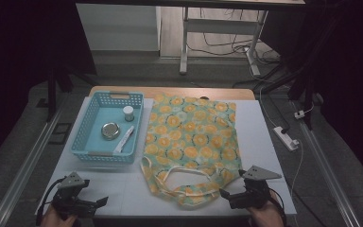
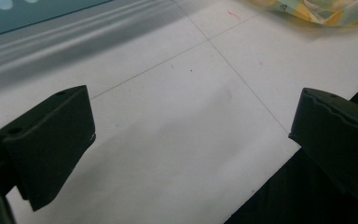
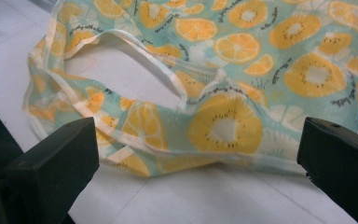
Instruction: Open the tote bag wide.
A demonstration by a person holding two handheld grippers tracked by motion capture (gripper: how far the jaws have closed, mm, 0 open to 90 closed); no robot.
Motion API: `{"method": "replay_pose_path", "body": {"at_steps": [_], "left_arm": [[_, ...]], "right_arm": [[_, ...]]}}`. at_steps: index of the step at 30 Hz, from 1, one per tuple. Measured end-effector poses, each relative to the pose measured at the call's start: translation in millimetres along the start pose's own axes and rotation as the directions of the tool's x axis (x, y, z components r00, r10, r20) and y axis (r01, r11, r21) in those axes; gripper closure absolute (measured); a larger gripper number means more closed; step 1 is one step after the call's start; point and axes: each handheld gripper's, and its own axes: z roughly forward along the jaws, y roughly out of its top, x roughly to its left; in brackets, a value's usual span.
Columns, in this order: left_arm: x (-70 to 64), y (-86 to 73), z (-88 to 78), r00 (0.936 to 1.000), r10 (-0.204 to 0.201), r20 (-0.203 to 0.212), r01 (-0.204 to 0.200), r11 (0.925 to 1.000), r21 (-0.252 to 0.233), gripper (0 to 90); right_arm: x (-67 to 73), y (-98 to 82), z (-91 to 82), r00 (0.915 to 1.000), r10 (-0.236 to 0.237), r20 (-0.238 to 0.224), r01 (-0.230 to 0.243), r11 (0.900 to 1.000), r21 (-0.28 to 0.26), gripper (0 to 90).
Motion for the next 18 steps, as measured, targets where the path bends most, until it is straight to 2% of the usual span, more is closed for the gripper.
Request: {"method": "replay_pose_path", "body": {"at_steps": [5,18], "left_arm": [[0.0,0.1,0.0,1.0000,-0.001,0.000,0.001,1.0000,-0.001,0.0],[0.1,0.2,0.1,1.0000,-0.001,0.001,0.001,1.0000,-0.002,0.0]], "right_arm": [[2.5,6.4,4.1,0.9995,-0.031,0.007,0.031,0.999,0.011,0.0],[13.1,26.6,21.2,0.9970,-0.069,-0.034,0.070,0.997,0.031,0.0]]}}
